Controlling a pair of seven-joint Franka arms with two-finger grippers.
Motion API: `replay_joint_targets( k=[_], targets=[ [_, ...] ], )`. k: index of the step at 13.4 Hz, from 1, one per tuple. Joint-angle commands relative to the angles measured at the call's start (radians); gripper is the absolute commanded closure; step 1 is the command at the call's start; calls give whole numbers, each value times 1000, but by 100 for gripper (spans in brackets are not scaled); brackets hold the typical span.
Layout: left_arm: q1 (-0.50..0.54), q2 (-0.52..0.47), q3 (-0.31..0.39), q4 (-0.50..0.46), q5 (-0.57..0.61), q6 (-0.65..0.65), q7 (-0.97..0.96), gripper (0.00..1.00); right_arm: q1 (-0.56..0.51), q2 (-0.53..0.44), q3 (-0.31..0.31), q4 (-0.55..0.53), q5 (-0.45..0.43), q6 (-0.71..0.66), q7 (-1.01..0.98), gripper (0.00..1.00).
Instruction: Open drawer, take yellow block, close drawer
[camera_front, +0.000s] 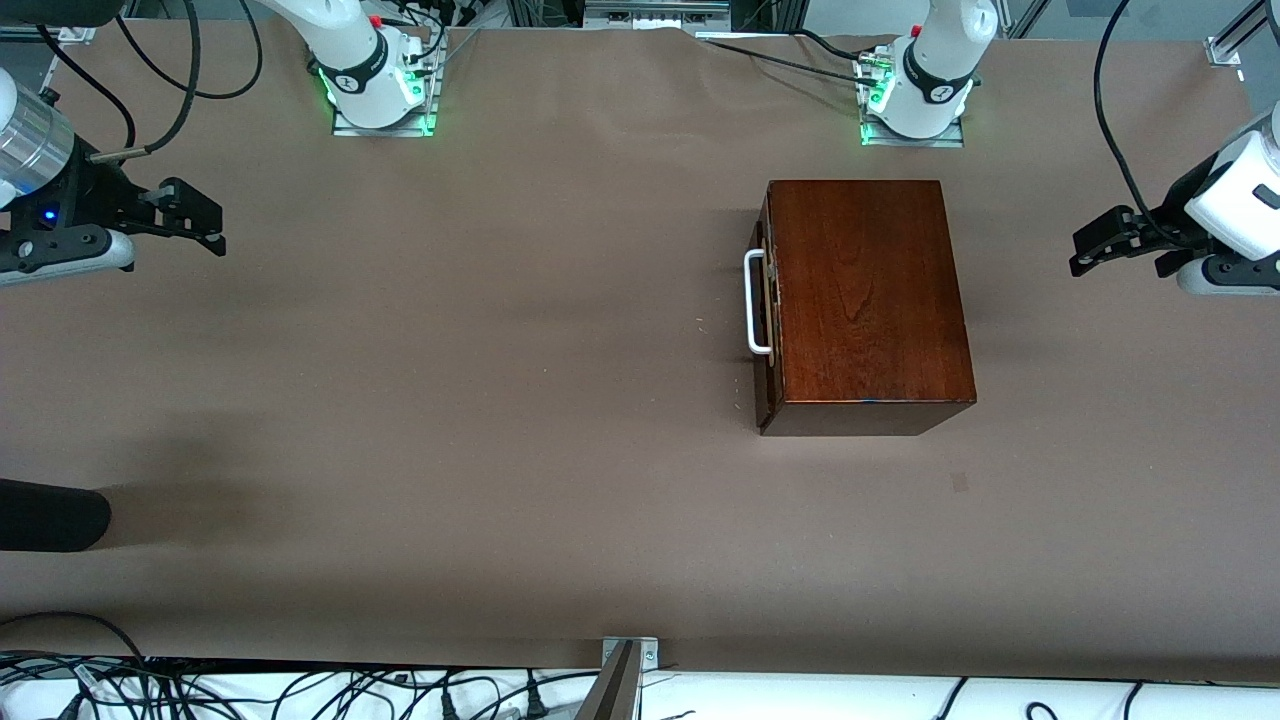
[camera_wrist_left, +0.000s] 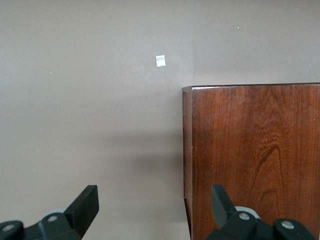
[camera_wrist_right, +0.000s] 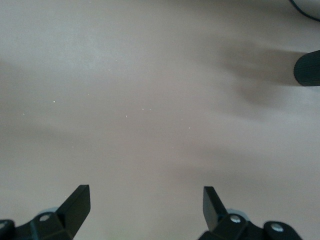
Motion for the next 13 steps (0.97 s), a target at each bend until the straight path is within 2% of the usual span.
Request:
replay_joint_targets(
  k=[1,4,6,10,13],
  targets=[
    [1,19,-8,34,9,-32,5,0,2,-7,0,6,3,-12,3,0],
    [0,17,-19,32,-6,-79,-7,0,2,-7,0,6,3,-10,2,0],
    [0,19,-74,25,-9,-156,-23,0,2,-6,1,6,3,-10,4,0],
    [0,43,-267,32,-12,-165,-274,0,2,-6,1,6,5,-10,4,0],
    [0,103,-443,29,-24,-63,-459,0,2,-6,1,6,3,-10,4,0]
  ],
)
